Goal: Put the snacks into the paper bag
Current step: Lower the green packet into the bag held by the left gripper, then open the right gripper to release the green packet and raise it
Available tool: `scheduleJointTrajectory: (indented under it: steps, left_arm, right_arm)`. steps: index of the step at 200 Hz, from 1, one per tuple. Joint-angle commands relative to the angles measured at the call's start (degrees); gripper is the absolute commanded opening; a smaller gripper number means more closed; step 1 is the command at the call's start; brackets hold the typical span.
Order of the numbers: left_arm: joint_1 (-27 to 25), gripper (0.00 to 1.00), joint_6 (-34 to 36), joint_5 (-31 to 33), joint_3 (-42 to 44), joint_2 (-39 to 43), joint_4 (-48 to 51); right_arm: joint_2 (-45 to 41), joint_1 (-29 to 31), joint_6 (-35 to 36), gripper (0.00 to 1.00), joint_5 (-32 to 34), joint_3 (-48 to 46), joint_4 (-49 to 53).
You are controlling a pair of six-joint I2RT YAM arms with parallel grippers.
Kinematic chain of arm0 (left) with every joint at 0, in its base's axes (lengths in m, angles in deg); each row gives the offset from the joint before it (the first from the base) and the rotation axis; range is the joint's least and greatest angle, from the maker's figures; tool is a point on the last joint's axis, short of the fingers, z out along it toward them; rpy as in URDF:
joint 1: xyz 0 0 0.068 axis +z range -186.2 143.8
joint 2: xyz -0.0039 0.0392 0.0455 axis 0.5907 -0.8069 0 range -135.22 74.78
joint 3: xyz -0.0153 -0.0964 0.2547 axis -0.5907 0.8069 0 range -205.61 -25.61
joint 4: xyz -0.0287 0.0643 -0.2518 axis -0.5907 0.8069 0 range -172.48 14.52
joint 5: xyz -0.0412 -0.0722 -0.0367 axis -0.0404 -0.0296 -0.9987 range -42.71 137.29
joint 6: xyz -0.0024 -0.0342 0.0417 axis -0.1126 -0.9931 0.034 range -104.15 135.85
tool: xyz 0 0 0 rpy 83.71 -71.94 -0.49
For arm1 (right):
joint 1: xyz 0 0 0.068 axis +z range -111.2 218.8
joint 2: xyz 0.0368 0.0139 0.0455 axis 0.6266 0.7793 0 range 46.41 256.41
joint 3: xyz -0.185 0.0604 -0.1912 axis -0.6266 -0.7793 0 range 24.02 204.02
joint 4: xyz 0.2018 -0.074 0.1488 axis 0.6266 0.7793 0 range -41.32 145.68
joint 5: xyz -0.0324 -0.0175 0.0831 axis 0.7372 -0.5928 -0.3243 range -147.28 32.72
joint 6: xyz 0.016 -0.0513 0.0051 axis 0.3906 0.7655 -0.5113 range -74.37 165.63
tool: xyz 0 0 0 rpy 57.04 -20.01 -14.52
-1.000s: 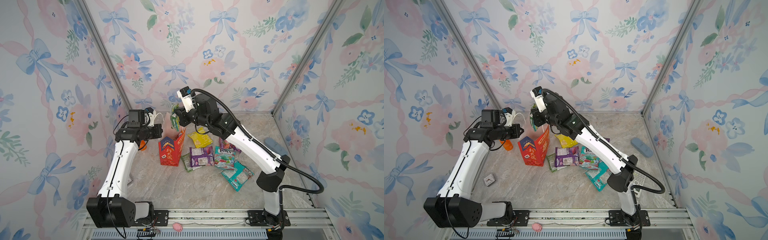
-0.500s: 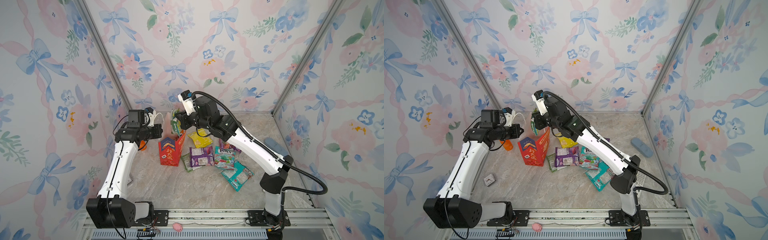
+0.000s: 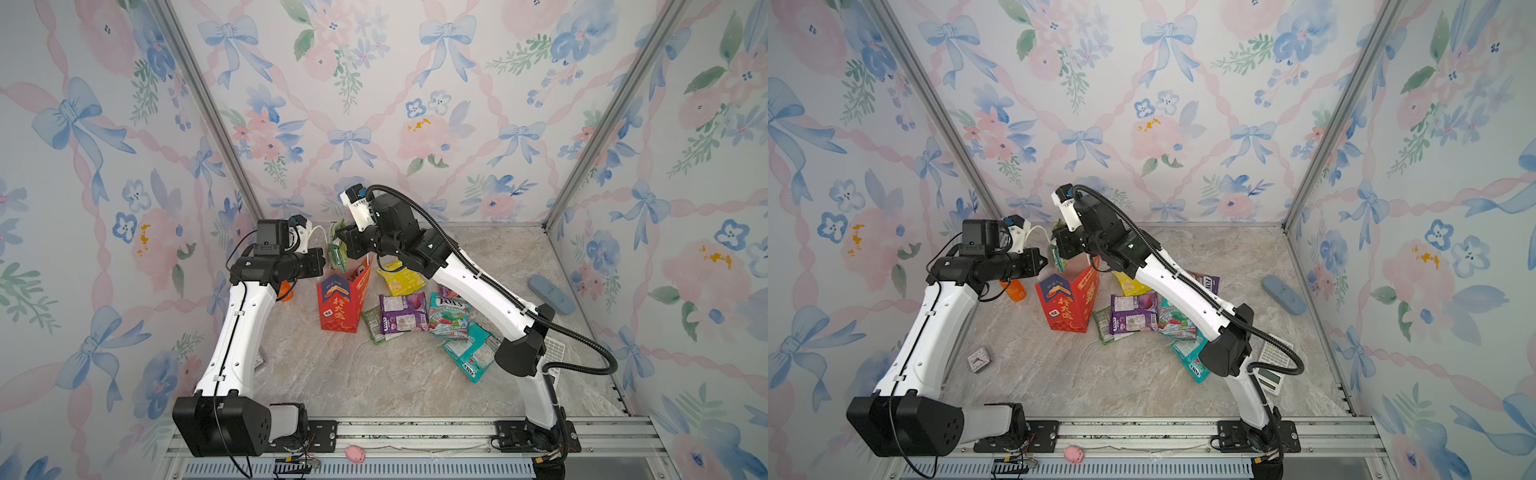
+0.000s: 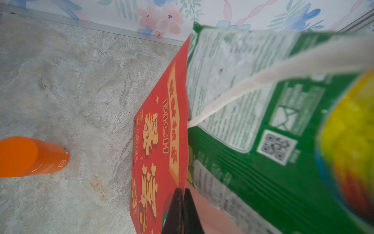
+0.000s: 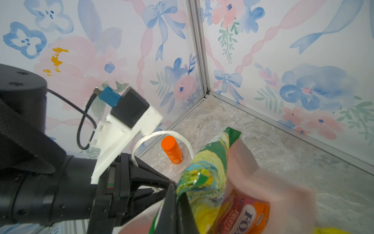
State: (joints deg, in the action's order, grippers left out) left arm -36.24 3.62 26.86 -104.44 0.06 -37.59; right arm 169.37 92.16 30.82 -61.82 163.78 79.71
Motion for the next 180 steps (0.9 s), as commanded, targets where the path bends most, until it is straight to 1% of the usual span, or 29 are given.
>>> scheduleJointTrajectory:
  steps: [1,30,91,165,180]
  left_arm:
    - [0.03,0.0,0.27,-0.62,0.96,1.44,0.13]
    - [0.03,0.0,0.37,-0.58,1.04,1.68,0.2]
    - [0.03,0.0,0.5,-0.41,1.22,1.8,0.2]
    - [0.03,0.0,0.54,-0.13,1.22,2.03,0.18]
    - [0.03,0.0,0.54,-0.05,1.18,1.97,0.13]
  right_arm:
    - [1.45,0.29,-0.67,0.0,-1.09,4.77,0.59]
    - [2.78,-0.39,-1.14,0.0,-1.44,6.05,1.23]
    - [1.88,-1.24,-1.36,0.0,-1.52,3.69,1.94]
    - [-3.69,-1.16,-1.11,0.0,-1.19,-5.94,-0.4]
    - [-4.0,-1.2,-0.94,0.0,-1.09,-6.63,-0.63]
